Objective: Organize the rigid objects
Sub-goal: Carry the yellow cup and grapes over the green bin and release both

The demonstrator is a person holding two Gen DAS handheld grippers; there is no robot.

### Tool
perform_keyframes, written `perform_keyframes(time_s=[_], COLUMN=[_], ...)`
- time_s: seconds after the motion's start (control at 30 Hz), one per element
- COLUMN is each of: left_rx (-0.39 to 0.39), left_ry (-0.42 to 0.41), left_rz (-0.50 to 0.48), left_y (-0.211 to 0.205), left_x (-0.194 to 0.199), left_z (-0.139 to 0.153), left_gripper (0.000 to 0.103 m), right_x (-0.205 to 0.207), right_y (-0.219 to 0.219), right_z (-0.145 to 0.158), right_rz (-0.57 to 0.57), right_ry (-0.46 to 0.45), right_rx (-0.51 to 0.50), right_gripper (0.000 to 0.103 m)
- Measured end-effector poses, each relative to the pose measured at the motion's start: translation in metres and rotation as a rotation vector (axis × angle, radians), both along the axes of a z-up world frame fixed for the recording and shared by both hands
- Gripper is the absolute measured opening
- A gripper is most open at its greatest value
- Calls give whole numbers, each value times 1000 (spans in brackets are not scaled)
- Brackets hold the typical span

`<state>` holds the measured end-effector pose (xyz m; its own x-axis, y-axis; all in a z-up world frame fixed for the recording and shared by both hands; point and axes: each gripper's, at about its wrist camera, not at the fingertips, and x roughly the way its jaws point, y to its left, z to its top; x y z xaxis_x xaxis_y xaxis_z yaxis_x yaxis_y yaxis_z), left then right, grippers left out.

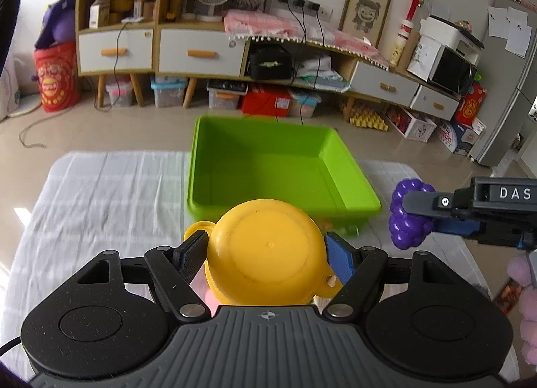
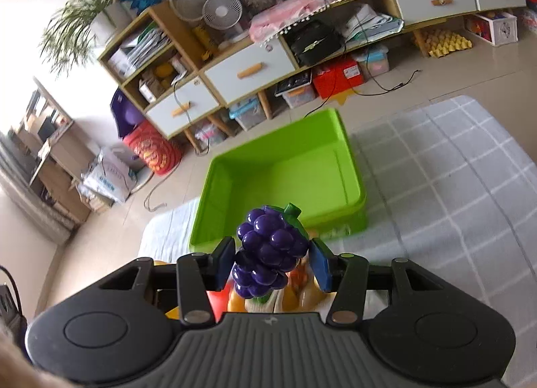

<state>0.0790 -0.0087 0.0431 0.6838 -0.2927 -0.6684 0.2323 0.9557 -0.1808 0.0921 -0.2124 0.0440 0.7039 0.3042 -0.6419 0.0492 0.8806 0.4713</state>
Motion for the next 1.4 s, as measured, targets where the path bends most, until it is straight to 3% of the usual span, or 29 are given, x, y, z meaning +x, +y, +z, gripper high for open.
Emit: perform_keyframes(time_s=[0.33,0.57,0.73,0.87,1.0,1.2,1.27,1.33,1.4], left_rx=[43,102,151,197,178,153,153,143,128], left_ry=[-72,-12,25,69,152,128,100,65,38], left_rz=[21,37,17,12,32,43,41,41,39], left_y=[-21,-21,-24,-29,-26,-19,-20,-20,-20], left_x=[67,100,99,97,97,93,92,90,86], left_z=[-16,-42,-50,-50,-57,-56,-53,-49,-45], left_gripper=[77,77,77,77,77,78,87,91,98], right_x=[56,80,88,90,89,88,87,86,83], right_y=[-11,-15,-20,-16,-14,-10,-10,-12,-13], right_z=[-27,-51,-62,-63,-62,-59,-59,-58,-54], right_rz=[-62,-60,-74,-79,-78,-65,-67,-72,-88], right_ry=[-19,-3,11,11,6,-11,-14,-20,-31], right_rx=[5,-13,-8,-61,-82,-118,-112,-101,-97], right_gripper=[30,30,30,30,30,31,32,40,58])
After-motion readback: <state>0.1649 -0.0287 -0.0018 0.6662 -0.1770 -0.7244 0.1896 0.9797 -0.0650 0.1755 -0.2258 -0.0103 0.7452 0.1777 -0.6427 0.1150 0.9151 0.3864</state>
